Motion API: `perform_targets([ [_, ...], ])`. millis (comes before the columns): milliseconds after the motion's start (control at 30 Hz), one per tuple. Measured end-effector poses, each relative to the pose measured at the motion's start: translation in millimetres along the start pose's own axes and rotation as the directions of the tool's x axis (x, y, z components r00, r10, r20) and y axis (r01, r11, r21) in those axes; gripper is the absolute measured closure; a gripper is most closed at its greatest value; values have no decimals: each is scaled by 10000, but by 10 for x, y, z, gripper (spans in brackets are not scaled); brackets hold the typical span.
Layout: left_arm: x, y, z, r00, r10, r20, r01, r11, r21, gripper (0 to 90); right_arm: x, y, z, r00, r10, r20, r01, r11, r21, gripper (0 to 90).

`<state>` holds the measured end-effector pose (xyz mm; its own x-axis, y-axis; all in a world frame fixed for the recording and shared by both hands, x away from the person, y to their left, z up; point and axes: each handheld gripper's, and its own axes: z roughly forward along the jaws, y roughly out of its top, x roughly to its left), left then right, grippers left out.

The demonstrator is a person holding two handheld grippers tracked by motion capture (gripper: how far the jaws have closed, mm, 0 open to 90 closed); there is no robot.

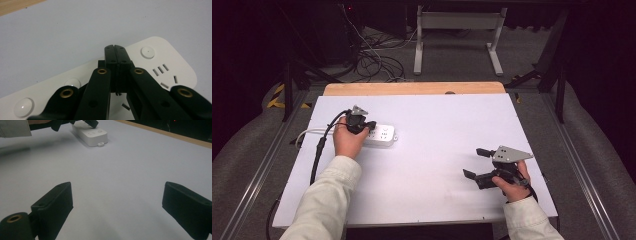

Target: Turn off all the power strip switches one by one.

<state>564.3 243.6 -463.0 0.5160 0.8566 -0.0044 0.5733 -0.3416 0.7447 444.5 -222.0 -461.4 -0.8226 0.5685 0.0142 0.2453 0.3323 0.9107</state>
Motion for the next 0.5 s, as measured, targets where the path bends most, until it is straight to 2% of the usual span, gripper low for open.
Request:
perform_targets([
  [300,-42,10,1,9994,186,-281,-183,9998,110,900,5,-1,1,10000,-7,-19,7,10000,6,101],
  [433,-39,1,1,9997,-132,-203,133,9999,59,900,12,0,2,10000,2,-31,-2,10000,2,101],
  [500,-56,2,-1,9995,-76,-305,79,9999,105,900,11,-1,2,10000,-13,-37,13,10000,15,101],
])
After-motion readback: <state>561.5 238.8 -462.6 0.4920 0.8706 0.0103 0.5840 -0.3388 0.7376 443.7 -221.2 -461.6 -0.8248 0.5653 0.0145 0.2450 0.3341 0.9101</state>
